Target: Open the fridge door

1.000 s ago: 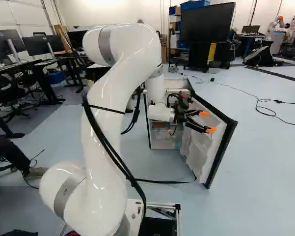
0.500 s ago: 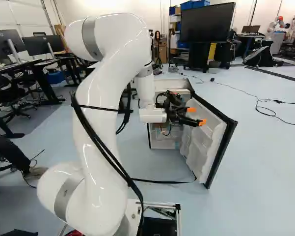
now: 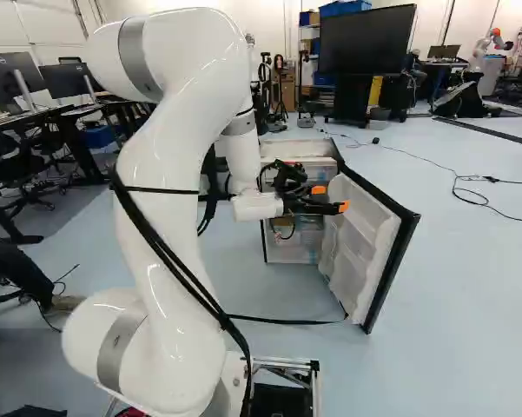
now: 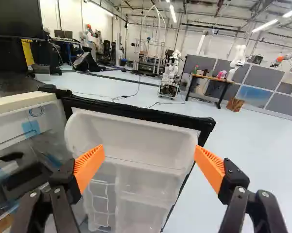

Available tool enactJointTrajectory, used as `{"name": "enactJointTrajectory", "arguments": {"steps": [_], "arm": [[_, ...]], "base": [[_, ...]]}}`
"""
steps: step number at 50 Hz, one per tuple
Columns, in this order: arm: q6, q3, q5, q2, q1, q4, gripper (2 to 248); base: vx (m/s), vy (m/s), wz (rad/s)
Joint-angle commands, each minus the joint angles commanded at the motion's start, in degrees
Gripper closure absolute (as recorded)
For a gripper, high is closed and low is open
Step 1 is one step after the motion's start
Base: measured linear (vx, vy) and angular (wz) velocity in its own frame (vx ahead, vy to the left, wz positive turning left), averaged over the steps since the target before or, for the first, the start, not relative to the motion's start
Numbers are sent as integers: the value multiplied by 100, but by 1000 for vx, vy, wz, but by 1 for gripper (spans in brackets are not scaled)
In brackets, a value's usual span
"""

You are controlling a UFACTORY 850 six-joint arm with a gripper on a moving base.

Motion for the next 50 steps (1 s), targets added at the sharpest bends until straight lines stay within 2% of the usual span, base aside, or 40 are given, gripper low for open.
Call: {"name": "enactJointTrajectory", "arguments": {"steps": [25,50], "arm": [[69,160,-121,209,42,-245,3],[254,585,-444,767,154,-897,3]], "base": [[0,0,0],[0,0,0]]}}
